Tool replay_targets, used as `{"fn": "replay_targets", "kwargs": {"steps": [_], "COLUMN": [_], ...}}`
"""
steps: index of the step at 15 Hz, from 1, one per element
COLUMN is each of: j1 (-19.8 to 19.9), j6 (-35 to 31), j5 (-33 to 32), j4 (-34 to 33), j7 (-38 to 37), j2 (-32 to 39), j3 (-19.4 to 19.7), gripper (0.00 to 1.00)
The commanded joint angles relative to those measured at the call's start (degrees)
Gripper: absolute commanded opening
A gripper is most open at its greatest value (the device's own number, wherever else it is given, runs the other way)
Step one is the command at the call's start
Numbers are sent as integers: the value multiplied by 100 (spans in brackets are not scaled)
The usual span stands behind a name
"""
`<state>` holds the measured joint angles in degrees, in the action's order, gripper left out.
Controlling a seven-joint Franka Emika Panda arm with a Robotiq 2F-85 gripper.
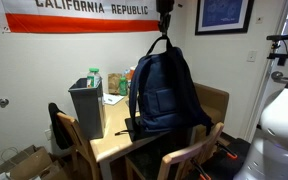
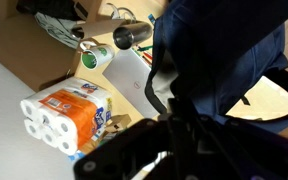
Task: Move the backpack from the table to the seat of the chair
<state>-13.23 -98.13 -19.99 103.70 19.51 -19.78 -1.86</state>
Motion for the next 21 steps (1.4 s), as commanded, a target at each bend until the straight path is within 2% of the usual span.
{"fn": "replay_targets", "kwargs": {"steps": [1, 6, 12, 16, 21], "j1": [136, -12, -9, 20, 146], "j6": [-469, -400, -86, 522, 1577], "j5": [175, 966, 1387, 1720, 2316], "j4": [601, 1777, 2482, 2848, 2981], "j7": [840, 1944, 2858, 3085, 2834], "j2": [-675, -1297, -1896, -2468, -3001], "j3": [89, 380, 549, 664, 895], "gripper": [2, 2, 2, 2, 2]}}
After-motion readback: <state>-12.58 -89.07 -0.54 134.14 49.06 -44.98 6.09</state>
